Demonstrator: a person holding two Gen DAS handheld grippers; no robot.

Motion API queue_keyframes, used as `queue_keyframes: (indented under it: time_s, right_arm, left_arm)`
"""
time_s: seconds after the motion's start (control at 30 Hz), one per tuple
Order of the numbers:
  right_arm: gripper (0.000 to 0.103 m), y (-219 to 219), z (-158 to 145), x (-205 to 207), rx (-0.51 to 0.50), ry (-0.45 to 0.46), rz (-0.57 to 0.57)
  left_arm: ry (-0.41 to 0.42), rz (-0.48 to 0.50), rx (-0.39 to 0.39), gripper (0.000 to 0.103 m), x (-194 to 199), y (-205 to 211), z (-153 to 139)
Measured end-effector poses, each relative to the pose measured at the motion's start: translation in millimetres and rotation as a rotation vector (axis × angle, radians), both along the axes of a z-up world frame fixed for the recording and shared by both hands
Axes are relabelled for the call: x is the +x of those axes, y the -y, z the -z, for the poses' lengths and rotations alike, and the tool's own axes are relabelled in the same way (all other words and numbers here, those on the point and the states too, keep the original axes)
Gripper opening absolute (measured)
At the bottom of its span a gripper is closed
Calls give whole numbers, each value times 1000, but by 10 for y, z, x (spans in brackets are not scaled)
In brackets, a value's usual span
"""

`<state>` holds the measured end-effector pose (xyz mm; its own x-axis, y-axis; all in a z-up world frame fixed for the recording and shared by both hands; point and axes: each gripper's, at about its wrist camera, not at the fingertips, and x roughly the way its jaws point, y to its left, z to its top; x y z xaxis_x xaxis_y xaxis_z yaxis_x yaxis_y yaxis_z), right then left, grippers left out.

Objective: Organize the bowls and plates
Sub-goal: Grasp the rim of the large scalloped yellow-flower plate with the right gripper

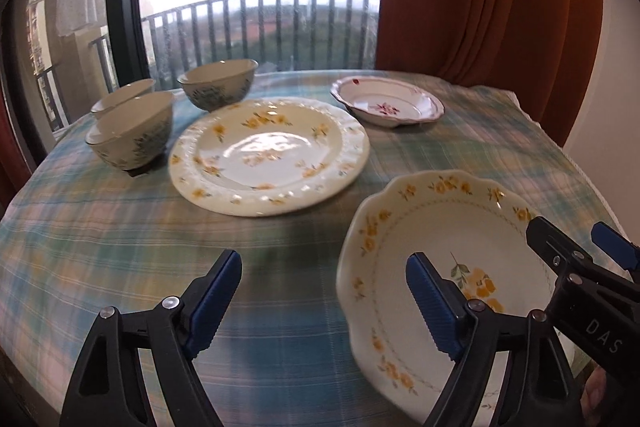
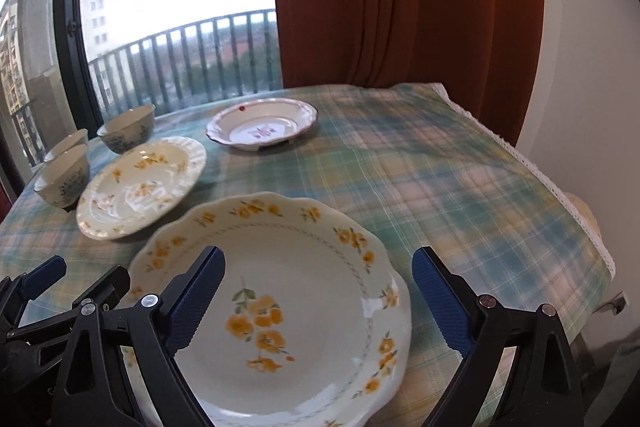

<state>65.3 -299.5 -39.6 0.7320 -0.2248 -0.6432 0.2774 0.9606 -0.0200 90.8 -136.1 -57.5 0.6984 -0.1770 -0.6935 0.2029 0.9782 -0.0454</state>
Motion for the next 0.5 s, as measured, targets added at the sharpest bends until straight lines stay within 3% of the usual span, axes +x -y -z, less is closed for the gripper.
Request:
queue_keyframes:
  time_s: [0.27,0.5]
  right_arm:
    - [88,240,292,129,55,-103,18]
    - [72,366,479,244,145,-183,0]
  left_arm:
    - [-65,41,29,78,91,255,204]
    - [-116,77,23,72,157,416,307]
